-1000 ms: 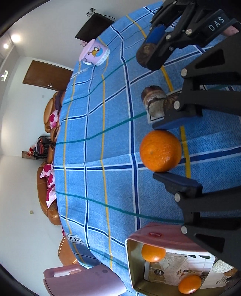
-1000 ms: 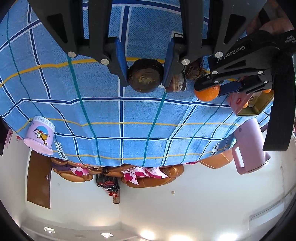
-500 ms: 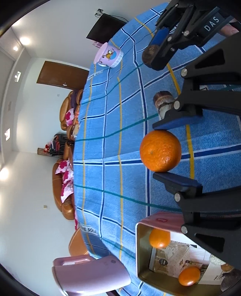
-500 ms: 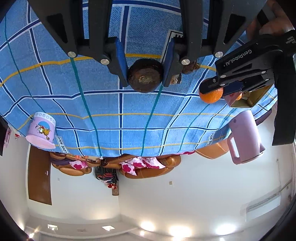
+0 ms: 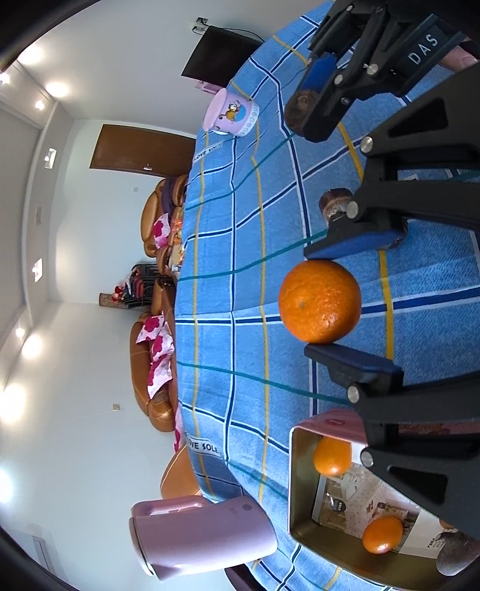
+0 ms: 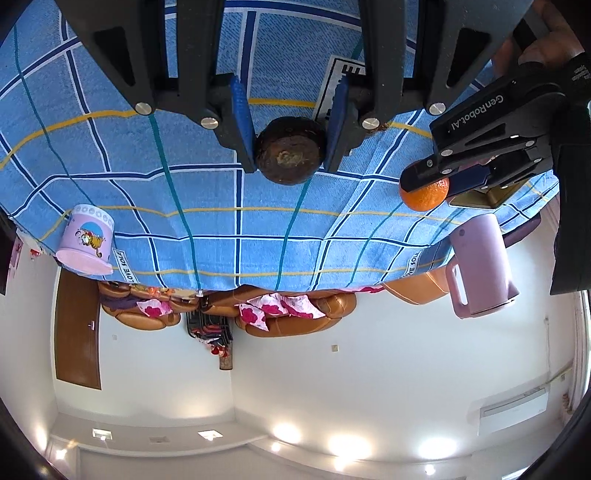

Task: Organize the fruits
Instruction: 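Lift the orange with the left tool while the right tool lifts the chocolate cake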

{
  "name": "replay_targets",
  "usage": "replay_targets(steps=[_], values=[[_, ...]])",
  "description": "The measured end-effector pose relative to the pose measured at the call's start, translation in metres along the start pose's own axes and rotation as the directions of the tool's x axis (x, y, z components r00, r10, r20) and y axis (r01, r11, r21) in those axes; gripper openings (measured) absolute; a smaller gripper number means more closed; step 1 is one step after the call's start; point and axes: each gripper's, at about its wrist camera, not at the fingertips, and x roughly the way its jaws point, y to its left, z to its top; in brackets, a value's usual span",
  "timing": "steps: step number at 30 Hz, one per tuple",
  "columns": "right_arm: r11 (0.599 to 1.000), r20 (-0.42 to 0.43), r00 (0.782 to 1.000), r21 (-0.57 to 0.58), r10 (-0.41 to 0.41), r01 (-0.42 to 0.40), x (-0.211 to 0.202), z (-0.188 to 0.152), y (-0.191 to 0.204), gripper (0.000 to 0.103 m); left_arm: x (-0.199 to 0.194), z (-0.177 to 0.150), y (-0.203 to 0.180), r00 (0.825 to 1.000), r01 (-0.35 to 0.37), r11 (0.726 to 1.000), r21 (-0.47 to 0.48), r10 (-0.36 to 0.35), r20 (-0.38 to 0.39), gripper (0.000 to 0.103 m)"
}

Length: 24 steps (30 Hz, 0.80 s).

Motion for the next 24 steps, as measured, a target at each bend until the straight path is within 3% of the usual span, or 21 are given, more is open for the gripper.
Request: replay_targets(steps=[24], values=[[0.999,0.108,0.994,-0.033,-0.001,0.004,-0.02,-0.002,0.006,0.039,-0.023,-0.001,-0.006,0.992,-0.03,0.999,0.025,0.027,0.123,0.047]])
